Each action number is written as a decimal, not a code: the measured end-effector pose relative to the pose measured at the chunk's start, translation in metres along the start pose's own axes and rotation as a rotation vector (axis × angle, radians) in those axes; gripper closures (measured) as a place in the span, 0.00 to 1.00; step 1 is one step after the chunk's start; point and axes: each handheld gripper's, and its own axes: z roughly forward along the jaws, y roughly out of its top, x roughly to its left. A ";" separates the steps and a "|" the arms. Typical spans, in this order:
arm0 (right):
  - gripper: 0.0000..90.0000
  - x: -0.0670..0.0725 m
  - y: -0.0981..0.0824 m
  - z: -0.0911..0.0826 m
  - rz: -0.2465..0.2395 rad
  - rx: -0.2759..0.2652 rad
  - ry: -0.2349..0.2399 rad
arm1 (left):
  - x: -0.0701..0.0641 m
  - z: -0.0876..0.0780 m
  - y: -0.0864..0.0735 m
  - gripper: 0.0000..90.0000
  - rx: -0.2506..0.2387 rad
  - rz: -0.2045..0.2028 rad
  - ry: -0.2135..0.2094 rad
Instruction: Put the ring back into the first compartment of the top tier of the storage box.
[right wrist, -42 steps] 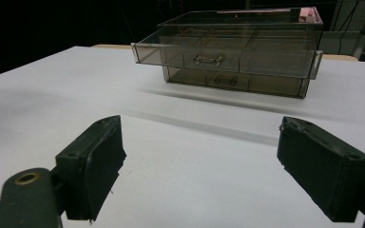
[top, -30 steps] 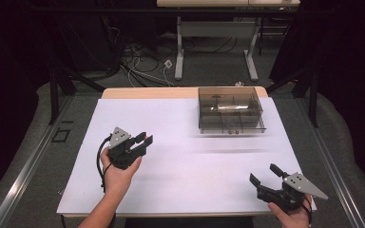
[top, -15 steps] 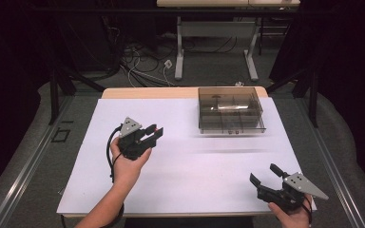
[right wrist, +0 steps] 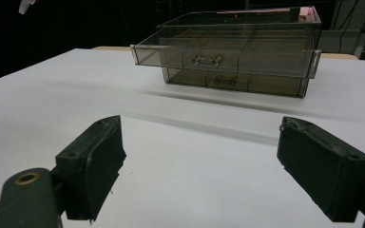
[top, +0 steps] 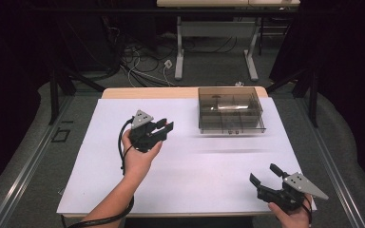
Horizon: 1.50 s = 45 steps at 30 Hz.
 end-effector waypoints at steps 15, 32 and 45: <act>0.17 0.000 0.000 0.000 0.020 0.003 0.002 | -0.012 0.025 0.015 0.74 0.005 0.020 0.004; 0.17 0.000 -0.001 0.000 0.017 -0.001 0.004 | -0.020 0.052 0.020 0.74 0.015 0.013 0.023; 0.17 -0.001 -0.001 0.000 0.023 0.003 0.005 | -0.034 0.073 0.023 0.74 0.032 0.026 0.017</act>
